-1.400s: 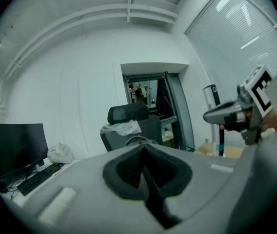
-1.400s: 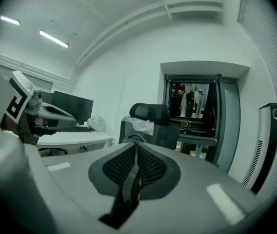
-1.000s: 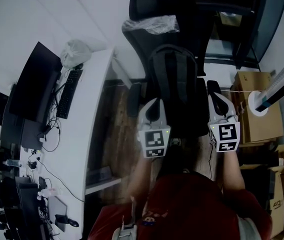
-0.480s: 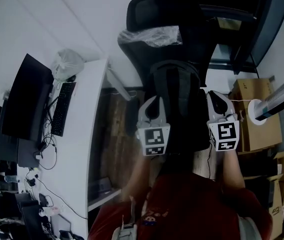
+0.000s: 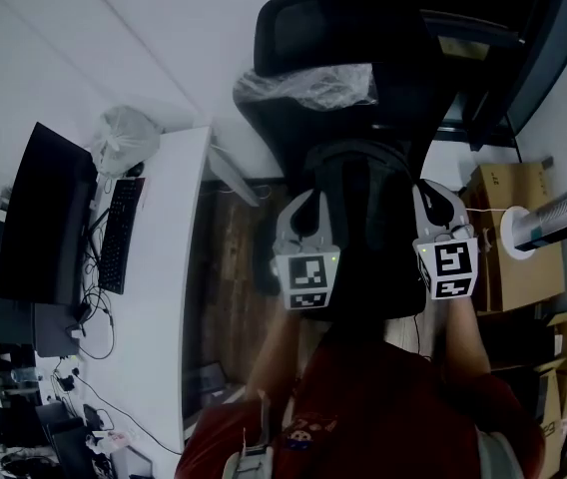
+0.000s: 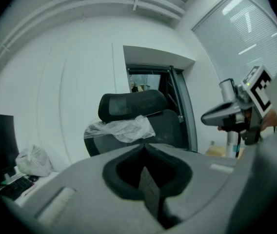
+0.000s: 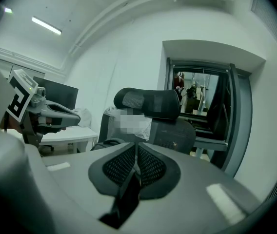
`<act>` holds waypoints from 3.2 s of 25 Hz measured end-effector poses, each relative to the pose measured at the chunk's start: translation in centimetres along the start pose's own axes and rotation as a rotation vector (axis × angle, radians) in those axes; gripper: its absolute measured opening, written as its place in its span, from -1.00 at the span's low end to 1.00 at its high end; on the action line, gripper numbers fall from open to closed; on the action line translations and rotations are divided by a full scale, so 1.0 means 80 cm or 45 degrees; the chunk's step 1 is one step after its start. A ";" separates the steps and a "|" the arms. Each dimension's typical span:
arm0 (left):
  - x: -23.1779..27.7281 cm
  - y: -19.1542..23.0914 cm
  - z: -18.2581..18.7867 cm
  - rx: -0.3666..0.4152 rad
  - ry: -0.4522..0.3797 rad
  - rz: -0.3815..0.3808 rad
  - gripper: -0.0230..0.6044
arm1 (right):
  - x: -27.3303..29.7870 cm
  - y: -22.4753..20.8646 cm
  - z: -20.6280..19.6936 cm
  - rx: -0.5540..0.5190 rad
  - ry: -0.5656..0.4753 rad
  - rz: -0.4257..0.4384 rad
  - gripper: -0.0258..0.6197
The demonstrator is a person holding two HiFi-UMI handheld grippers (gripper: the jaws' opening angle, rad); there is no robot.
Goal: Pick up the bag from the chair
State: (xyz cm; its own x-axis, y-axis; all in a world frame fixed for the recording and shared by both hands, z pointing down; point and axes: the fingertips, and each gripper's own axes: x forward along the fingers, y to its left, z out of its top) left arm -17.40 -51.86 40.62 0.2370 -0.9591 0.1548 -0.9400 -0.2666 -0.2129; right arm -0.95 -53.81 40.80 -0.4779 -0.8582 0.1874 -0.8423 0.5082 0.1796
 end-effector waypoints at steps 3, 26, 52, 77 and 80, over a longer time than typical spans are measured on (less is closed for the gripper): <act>0.023 0.014 -0.006 0.006 0.012 -0.007 -0.93 | 0.026 0.002 0.001 -0.001 0.011 0.014 -0.87; 0.139 0.041 -0.072 0.009 0.137 -0.176 -0.03 | 0.144 0.011 -0.055 0.051 0.144 0.189 -0.15; 0.237 0.032 -0.174 -0.011 0.271 -0.499 0.77 | 0.247 0.008 -0.169 0.185 0.404 0.345 0.69; 0.225 0.018 -0.188 -0.133 0.286 -0.421 -0.06 | 0.241 0.030 -0.184 0.185 0.437 0.337 -0.22; 0.221 0.016 -0.186 -0.133 0.288 -0.420 -0.10 | 0.236 0.032 -0.182 0.175 0.434 0.332 -0.27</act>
State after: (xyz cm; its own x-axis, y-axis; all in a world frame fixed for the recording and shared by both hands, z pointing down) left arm -18.07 -67.76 57.43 0.4804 -0.7759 0.4090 -0.8455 -0.5337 -0.0193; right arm -8.49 -67.71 58.85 -0.5889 -0.6180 0.5208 -0.7407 0.6705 -0.0419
